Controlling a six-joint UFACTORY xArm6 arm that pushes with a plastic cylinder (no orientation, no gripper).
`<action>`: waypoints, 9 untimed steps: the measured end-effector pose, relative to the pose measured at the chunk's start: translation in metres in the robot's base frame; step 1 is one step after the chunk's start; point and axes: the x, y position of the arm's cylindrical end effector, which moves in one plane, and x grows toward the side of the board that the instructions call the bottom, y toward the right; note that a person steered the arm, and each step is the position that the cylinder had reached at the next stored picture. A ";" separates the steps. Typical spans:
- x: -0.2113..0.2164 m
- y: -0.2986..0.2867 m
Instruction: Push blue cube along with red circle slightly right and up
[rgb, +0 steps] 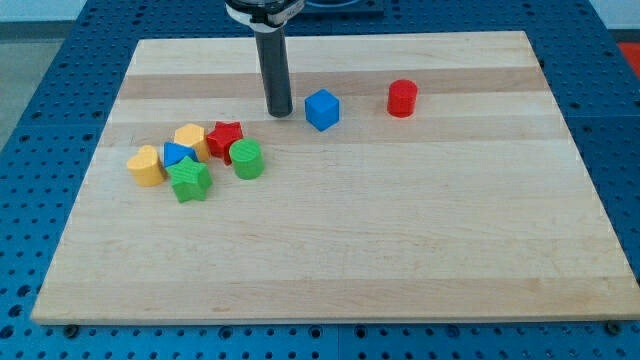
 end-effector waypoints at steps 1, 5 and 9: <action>0.002 0.014; 0.002 0.072; 0.006 0.072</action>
